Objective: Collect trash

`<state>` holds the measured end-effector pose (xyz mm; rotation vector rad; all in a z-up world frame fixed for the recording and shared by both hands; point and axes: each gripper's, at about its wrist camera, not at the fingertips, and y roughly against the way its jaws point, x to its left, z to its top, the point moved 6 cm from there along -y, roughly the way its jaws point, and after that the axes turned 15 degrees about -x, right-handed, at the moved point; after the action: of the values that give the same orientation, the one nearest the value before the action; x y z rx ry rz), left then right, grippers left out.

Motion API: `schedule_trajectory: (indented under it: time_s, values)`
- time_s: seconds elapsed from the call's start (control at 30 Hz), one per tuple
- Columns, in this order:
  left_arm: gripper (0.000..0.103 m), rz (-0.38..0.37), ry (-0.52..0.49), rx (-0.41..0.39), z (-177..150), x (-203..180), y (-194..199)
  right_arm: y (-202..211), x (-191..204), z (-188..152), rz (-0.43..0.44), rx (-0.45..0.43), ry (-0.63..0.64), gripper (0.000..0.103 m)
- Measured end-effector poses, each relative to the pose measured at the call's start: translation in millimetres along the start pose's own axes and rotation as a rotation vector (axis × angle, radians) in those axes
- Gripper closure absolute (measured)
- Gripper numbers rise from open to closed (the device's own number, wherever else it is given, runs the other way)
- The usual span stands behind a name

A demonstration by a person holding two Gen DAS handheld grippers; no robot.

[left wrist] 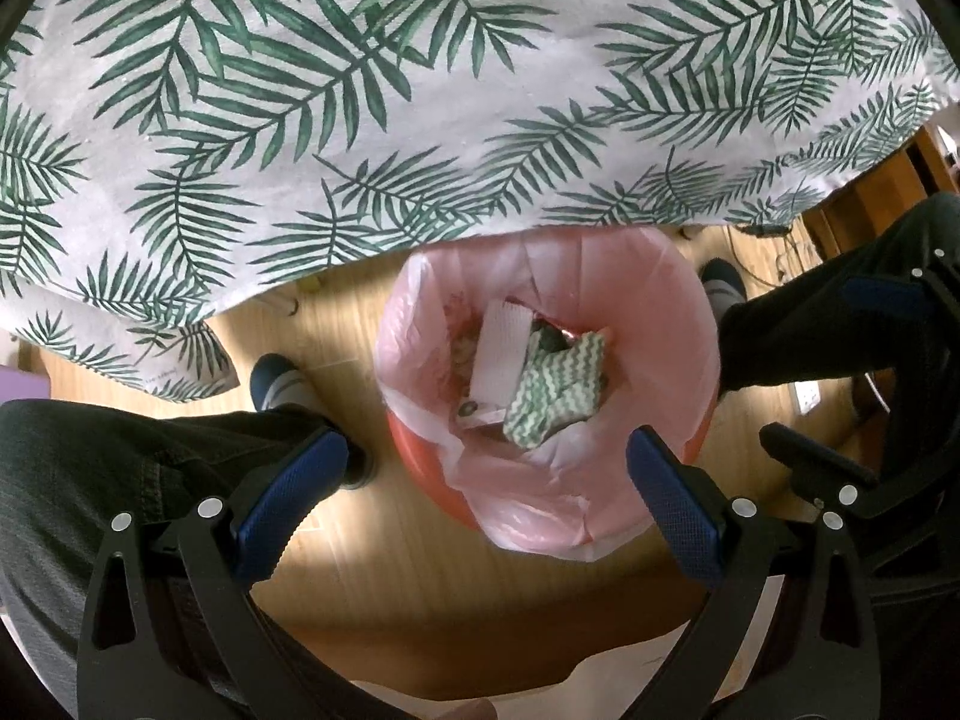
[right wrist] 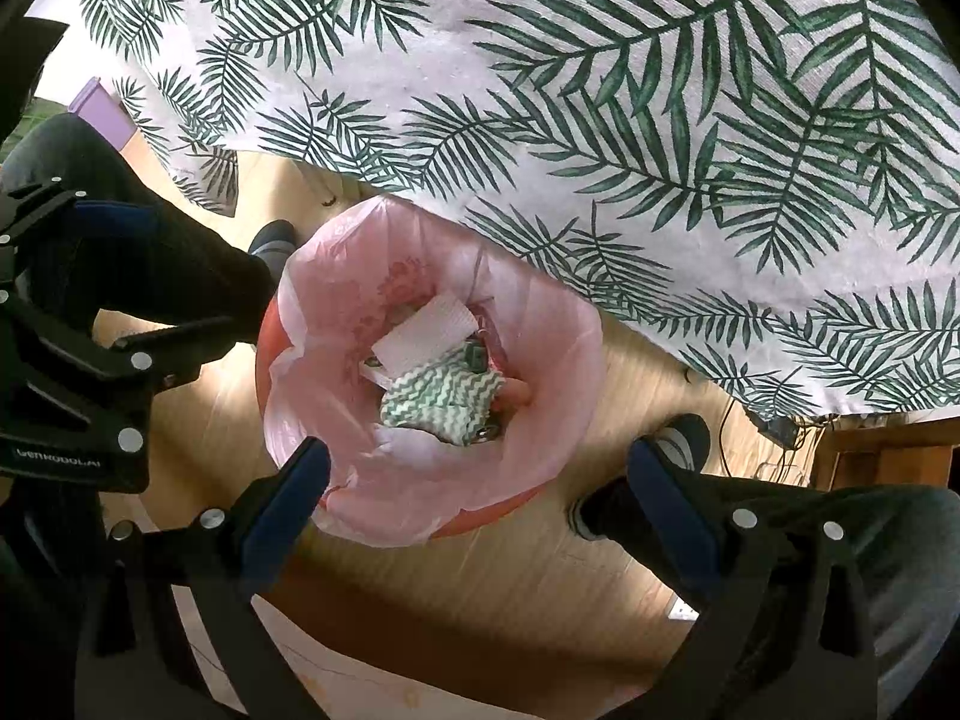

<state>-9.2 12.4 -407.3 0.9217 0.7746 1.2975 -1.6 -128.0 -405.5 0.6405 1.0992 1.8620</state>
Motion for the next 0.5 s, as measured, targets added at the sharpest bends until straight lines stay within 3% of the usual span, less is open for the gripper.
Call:
schedule_trajectory:
  time_s: [0.5]
  values:
    - [0.006,-0.012,-0.028,-0.002,-2.4,-1.9,1.1,-1.5,0.0,-1.6,-0.001,0.006,0.001,0.005]
